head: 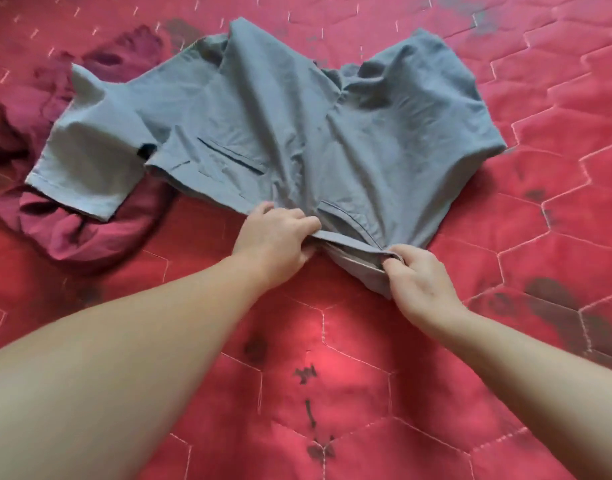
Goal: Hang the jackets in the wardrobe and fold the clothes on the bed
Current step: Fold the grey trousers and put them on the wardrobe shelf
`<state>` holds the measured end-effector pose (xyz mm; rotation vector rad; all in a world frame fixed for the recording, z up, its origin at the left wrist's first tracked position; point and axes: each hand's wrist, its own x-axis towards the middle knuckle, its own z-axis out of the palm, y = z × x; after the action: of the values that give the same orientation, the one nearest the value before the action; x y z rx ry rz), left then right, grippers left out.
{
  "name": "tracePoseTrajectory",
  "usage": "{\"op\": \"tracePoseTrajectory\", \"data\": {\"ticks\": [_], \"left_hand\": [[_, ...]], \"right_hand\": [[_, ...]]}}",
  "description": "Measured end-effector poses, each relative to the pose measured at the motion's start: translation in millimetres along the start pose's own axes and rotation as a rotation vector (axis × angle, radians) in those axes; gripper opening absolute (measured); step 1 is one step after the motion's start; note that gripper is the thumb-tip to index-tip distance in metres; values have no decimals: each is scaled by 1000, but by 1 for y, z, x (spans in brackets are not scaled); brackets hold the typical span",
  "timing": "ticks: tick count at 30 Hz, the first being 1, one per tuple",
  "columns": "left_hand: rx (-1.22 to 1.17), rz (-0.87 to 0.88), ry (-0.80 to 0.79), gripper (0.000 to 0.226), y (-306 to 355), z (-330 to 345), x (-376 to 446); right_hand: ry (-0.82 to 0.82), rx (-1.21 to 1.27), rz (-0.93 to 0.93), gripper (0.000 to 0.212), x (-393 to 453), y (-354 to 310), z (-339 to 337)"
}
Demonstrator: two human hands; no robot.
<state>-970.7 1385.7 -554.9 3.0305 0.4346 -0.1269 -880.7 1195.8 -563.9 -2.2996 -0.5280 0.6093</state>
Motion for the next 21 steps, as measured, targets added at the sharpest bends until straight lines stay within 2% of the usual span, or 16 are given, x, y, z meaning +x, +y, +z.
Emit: {"op": "tracePoseTrajectory", "data": {"ticks": [3, 5, 9, 10, 11, 13, 14, 17, 19, 21], "left_hand": [[-55, 128, -51, 36, 51, -4, -22], [-130, 147, -80, 34, 92, -9, -31], [-281, -2, -118, 26, 176, -42, -28], [-338, -62, -145, 23, 194, -56, -26], [-393, -113, -170, 21, 210, -72, -24], [-482, -192, -209, 20, 238, -108, -24], [-528, -229, -220, 21, 251, -128, -27], [-723, -352, -205, 27, 286, -192, -44], [-898, -429, -163, 26, 308, -236, -63], [-1027, -477, -113, 18, 328, -284, -84]], "right_hand": [[43, 75, 93, 28, -23, 33, -34], [114, 74, 110, 25, -37, 50, -65], [293, 183, 180, 12, -66, 74, -140], [321, 217, 215, 12, -75, 78, -159], [321, 245, 258, 23, -86, 80, -177], [203, 354, 343, 46, -113, 78, -210], [103, 462, 369, 50, -129, 72, -223], [-153, 804, 355, 31, -171, 37, -261], [-260, 806, 215, 32, -197, 6, -289], [-349, 656, 96, 44, -226, -28, -318]]}}
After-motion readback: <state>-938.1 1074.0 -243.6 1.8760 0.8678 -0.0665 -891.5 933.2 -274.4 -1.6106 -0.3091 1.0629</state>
